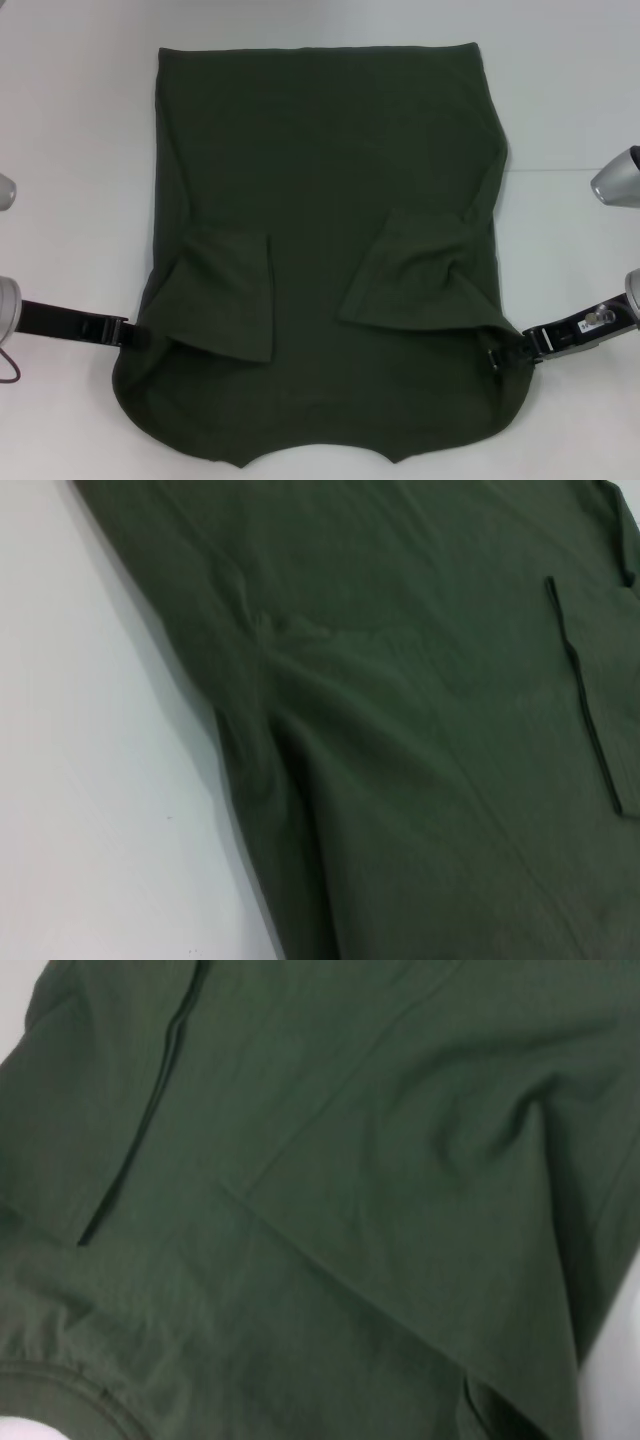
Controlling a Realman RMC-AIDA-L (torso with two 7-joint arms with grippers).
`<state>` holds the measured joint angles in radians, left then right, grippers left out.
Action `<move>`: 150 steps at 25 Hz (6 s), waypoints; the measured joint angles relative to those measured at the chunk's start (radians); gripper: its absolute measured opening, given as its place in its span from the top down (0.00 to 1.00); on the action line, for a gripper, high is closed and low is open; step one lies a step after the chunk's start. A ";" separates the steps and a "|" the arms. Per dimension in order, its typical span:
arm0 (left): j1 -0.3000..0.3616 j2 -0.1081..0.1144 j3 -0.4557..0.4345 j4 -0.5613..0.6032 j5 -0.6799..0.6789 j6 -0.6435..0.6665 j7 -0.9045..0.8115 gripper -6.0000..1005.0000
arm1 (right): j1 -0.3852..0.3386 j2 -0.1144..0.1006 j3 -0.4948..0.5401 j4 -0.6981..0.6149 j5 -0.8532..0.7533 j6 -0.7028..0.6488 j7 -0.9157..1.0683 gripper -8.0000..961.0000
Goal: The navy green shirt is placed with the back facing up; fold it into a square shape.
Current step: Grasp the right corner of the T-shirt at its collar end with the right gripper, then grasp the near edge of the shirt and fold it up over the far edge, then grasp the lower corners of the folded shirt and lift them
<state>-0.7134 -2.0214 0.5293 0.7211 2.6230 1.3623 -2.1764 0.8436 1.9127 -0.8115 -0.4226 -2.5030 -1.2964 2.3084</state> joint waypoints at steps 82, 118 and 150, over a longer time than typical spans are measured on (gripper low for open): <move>0.032 0.063 -0.210 0.156 -0.016 0.533 0.113 0.94 | -0.248 -0.058 0.362 -0.136 0.129 -0.304 -0.301 0.93; -0.162 0.022 -0.189 -0.224 -0.499 -0.522 0.253 0.92 | 0.022 0.025 0.363 0.021 0.461 0.529 -0.443 0.93; -0.187 -0.073 -0.193 -0.310 -0.837 -0.890 0.733 0.74 | 0.080 0.091 0.261 0.071 0.519 0.769 -0.580 0.48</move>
<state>-0.9008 -2.0945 0.3367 0.4114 1.7863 0.4726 -1.4432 0.9236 2.0038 -0.5501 -0.3511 -1.9836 -0.5271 1.7288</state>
